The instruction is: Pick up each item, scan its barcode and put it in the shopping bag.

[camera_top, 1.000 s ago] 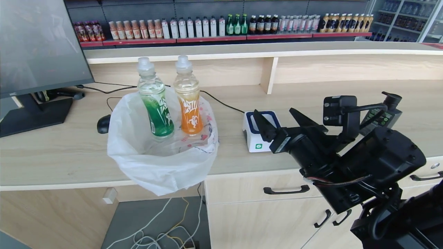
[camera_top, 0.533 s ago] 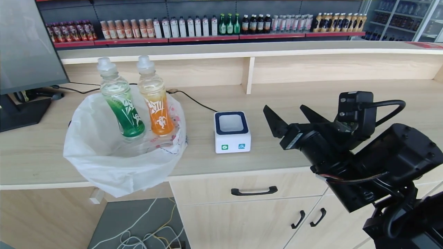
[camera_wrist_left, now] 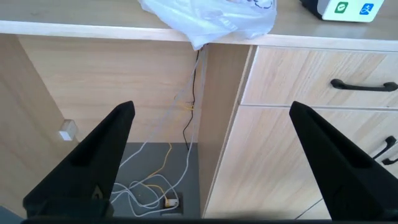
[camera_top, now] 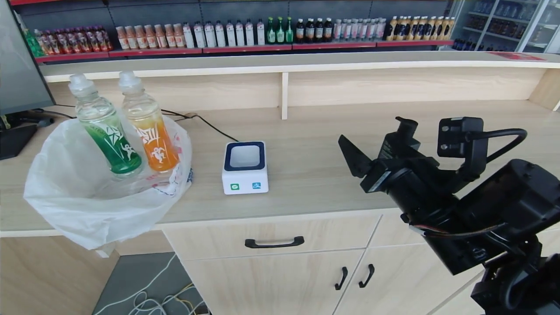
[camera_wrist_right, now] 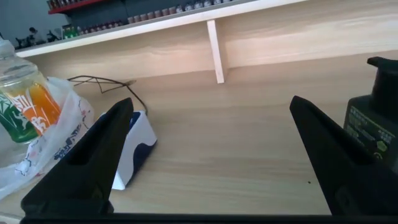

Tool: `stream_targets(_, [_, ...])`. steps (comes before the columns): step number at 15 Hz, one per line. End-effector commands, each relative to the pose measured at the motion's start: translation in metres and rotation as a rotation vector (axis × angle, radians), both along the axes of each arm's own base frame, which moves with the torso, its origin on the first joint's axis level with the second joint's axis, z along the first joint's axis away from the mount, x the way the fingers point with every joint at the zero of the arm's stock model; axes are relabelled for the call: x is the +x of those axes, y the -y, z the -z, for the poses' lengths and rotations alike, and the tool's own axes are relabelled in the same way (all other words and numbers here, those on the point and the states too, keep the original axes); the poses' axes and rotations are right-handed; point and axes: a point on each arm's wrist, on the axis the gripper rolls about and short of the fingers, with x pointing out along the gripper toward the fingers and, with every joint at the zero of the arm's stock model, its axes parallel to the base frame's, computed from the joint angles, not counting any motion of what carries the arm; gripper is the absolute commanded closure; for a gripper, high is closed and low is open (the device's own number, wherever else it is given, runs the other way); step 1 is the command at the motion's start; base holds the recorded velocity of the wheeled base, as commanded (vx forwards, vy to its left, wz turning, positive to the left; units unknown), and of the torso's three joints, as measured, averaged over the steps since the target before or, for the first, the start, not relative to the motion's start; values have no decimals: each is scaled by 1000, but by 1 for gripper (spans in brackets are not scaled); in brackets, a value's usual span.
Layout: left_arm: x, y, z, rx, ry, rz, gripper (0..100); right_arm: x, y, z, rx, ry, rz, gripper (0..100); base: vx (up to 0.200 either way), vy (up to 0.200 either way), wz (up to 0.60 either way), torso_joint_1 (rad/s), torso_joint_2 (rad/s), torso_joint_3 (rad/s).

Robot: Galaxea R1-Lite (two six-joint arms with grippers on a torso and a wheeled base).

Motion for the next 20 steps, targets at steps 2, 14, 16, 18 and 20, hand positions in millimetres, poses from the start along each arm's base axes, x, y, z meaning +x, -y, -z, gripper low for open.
stream_targets(2, [0, 0, 0, 0, -1, 1, 0, -1, 1, 1, -2, -2, -1, 0, 0, -200, 0, 0, 7, 2])
stream_targets(14, [0, 0, 0, 3, 0, 1, 0, 4, 5, 13, -33, -39, 21, 0, 0, -67, 0, 2, 2, 1])
stream_targets(16, [0, 0, 0, 3, 0, 1, 0, 7, 6, 18, -47, -53, 33, 0, 0, 0, 0, 0, 0, 0])
stream_targets(18, [0, 0, 0, 3, 0, 1, 0, 14, 12, 22, -95, -51, 67, 0, 0, 0, 0, 0, 0, 0])
stream_targets(20, [0, 0, 0, 3, -1, 1, 0, 17, 9, 28, -124, -60, 46, 0, 0, 0, 0, 0, 0, 0])
